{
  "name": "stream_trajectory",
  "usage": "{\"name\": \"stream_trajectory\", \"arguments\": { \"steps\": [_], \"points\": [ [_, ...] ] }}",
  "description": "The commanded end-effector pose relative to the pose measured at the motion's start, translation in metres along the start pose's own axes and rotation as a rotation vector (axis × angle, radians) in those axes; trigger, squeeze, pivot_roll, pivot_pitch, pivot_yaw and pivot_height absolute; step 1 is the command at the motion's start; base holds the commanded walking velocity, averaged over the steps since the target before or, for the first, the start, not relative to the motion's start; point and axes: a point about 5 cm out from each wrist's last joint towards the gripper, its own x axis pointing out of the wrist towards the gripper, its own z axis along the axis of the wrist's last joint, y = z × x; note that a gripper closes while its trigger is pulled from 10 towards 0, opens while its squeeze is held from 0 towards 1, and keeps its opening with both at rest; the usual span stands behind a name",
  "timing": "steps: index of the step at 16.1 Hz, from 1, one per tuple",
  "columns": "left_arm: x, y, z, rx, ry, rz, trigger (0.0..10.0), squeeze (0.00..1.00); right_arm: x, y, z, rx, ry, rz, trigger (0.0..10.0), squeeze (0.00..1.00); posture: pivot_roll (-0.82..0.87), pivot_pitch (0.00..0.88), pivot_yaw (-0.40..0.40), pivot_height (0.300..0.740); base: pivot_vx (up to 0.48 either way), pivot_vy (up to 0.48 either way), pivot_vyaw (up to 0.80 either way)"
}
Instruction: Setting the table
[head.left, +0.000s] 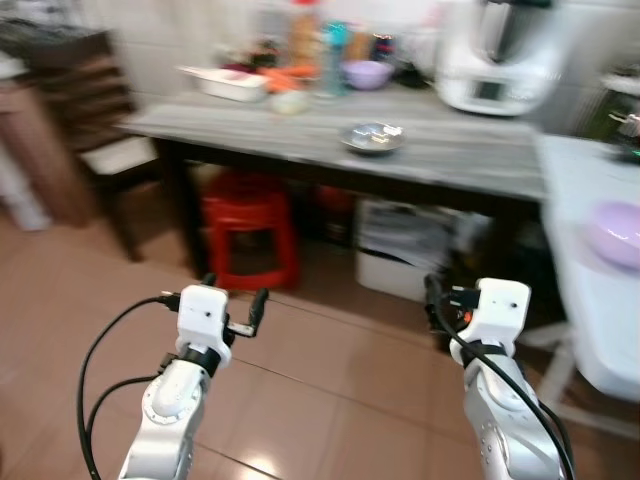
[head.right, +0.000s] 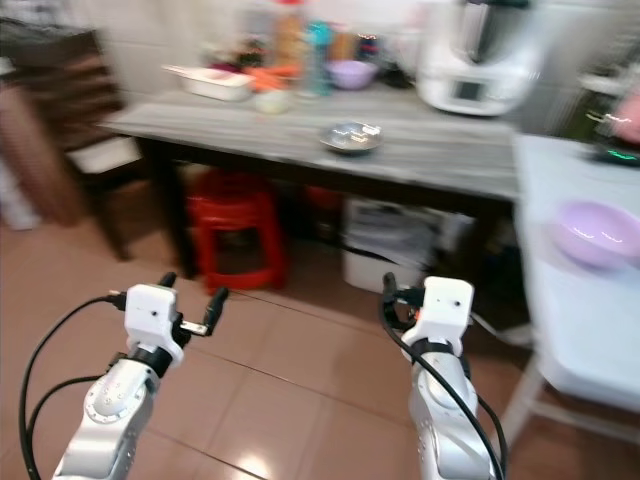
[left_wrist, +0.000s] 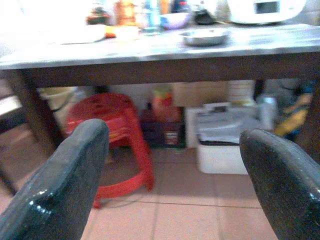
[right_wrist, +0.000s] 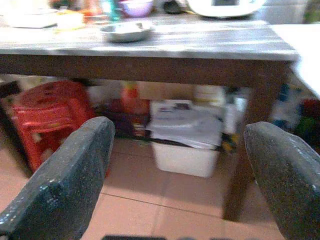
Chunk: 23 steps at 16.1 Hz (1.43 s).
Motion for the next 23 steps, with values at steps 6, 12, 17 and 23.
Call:
{"name": "stream_trajectory", "arguments": {
  "steps": [6, 12, 17, 23],
  "points": [
    [0.006, -0.006, 0.006, -0.008, -0.015, -0.047, 10.0, 0.0, 0.001, -0.001, 0.002, 0.009, -0.006, -0.002, 10.0, 0.0, 0.0, 0.0, -0.002, 0.74, 0.0, -0.303, -0.08],
    [0.006, -0.008, 0.011, -0.023, -0.027, -0.052, 10.0, 0.0, 0.001, -0.001, 0.008, 0.009, -0.04, -0.001, 10.0, 0.0, 0.01, 0.0, -0.006, 0.74, 0.0, -0.377, 0.0],
    [0.005, -0.014, 0.014, -0.045, -0.038, -0.076, 10.0, 0.0, -0.007, -0.008, 0.018, -0.039, -0.127, -0.064, 10.0, 0.0, 0.0, 0.0, -0.006, 0.74, 0.0, -0.394, 0.0],
    [0.007, -0.015, 0.016, -0.049, -0.039, -0.085, 10.0, 0.0, -0.01, -0.01, 0.02, -0.065, -0.149, -0.091, 10.0, 0.0, 0.0, 0.0, 0.0, 0.74, 0.0, -0.404, 0.0]
  ]
}}
